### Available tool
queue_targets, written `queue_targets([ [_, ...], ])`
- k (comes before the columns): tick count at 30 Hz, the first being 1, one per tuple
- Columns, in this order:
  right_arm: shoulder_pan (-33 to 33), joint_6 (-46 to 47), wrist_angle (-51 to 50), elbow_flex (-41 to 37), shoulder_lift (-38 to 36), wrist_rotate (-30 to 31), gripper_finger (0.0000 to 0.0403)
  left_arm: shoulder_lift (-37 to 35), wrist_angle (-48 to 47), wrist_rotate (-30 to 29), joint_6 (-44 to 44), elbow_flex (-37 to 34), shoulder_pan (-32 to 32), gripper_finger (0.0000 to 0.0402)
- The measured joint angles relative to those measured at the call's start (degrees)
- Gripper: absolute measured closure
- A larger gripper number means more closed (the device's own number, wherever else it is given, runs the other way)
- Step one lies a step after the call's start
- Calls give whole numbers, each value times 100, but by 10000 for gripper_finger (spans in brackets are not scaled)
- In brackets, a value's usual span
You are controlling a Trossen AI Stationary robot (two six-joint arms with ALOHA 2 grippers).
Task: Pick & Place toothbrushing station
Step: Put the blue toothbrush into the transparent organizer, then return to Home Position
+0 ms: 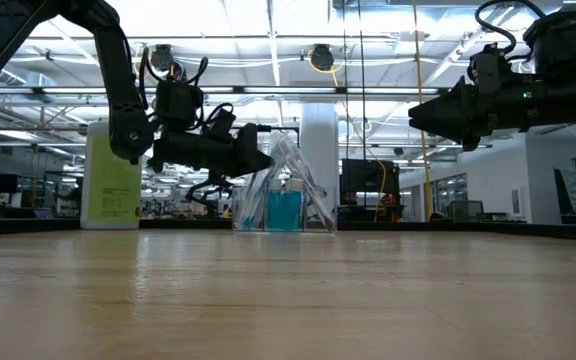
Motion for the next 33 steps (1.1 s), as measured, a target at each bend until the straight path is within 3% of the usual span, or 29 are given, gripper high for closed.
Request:
queue_targets([
  [8,0,2,-2,-1,0,0,261,-259,-184,216,-182,-2,0,200],
  [13,0,21,-8,0,0,0,261,-909,-1207,315,-128,-2,0,157],
  [20,1,24,-9,-2,0,0,261,-1906,-2979,-101,497,-2,0,136],
  [27,2,66,-7,0,0,0,261,-2528,-3644,-830,473,-2,9,143],
  [33,0,66,-4,0,-2,-1,261,-3305,-4420,-857,353,-2,-8,146],
])
